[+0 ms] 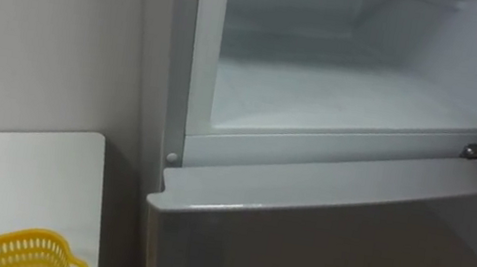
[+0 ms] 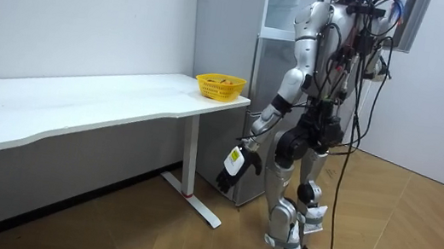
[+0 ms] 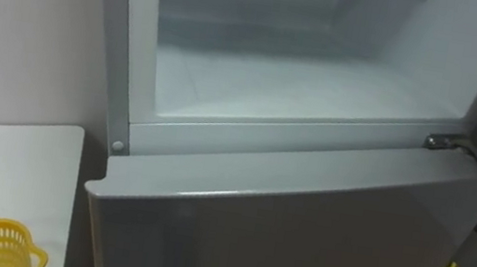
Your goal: Retrieve from the upper fridge
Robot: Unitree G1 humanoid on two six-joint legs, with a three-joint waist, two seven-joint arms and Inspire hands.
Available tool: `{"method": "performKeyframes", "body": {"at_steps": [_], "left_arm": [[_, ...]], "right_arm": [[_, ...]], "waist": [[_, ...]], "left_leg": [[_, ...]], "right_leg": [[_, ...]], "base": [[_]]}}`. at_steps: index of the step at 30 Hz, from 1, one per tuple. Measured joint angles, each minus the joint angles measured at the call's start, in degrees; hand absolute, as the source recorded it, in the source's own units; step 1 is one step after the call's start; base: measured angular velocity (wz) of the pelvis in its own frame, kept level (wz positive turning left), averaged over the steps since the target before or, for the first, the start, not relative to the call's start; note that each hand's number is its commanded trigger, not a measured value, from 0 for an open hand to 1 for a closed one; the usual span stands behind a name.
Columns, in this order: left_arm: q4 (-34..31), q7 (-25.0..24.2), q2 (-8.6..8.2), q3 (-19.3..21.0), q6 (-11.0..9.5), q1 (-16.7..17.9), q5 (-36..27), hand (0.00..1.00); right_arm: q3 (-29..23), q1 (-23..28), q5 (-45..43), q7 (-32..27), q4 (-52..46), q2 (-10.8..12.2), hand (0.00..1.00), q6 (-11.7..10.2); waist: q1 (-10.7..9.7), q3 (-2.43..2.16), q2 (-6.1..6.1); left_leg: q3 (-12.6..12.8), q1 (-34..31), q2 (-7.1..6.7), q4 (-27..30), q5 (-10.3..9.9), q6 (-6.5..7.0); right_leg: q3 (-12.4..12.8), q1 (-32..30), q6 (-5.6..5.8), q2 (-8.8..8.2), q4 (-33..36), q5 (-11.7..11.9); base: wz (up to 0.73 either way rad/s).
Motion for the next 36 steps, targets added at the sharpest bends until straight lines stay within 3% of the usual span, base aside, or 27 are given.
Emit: {"method": "performKeyframes", "body": {"at_steps": [6,9,16,22,25,32,36], "left_arm": [[0.7,-0.8,-0.03,-0.8,-0.3,0.0,0.0,0.0],[0.7,-2.2,0.04,-0.7,-0.8,0.2,-0.1,0.0],[2.8,-4.4,0.31,-2.2,-0.9,0.4,0.0,0.0],[2.8,-4.4,1.83,-3.3,-0.9,0.8,-0.1,0.0],[2.8,-4.4,2.11,-3.4,-1.0,0.8,-0.1,0.0],[2.8,-3.0,2.33,-3.5,-1.1,0.8,-0.1,0.0],[2.8,-2.2,2.4,-3.5,-1.1,0.8,-0.1,0.0]], "right_arm": [[6.8,2.6,-2.4,12.4,-4.6,0.1,0.0,1.5],[7.9,5.0,-3.3,16.8,-5.7,0.2,0.0,1.5],[12.6,5.6,-6.2,27.8,-8.4,0.1,0.0,2.6],[17.6,6.3,-11.4,34.7,-10.8,0.0,0.0,2.9],[20.2,6.8,-14.2,38.4,-12.6,-0.3,0.0,4.1],[21.7,8.7,-19.8,41.9,-14.4,-2.0,0.0,5.4],[22.8,8.7,-22.5,44.2,-14.6,-2.0,0.0,7.4]], "waist": [[0.5,-0.18,0.27],[1.8,-0.23,0.42],[1.9,0.02,0.22],[2.1,0.01,-0.97],[2.4,-0.06,-1.31],[3.5,-0.4,-2.13],[4.4,-0.42,-2.7]], "left_leg": [[0.1,0.0,0.06,0.2,0.0,0.0],[0.1,0.5,0.13,0.2,0.0,0.0],[0.2,0.7,0.21,0.2,0.0,-0.05],[0.3,0.8,0.66,0.7,0.1,-0.24],[0.3,0.8,0.82,0.9,0.1,-0.37],[0.2,0.1,0.9,1.3,0.2,-0.41],[0.1,0.0,0.88,1.3,0.2,-0.41]], "right_leg": [[0.1,0.1,-0.04,-0.03,0.2,0.0],[0.3,0.2,-0.12,0.0,0.3,0.1],[0.1,0.1,-0.49,-0.12,0.9,0.0],[0.1,0.1,-0.85,0.09,1.2,-0.1],[0.1,0.2,-1.1,0.26,1.2,0.1],[0.0,0.1,-1.18,0.29,1.2,0.1],[-0.1,0.1,-1.16,0.27,1.1,0.2]], "base": [[0.0],[-0.03],[-0.03],[0.0],[0.0],[0.0],[0.0]]}}
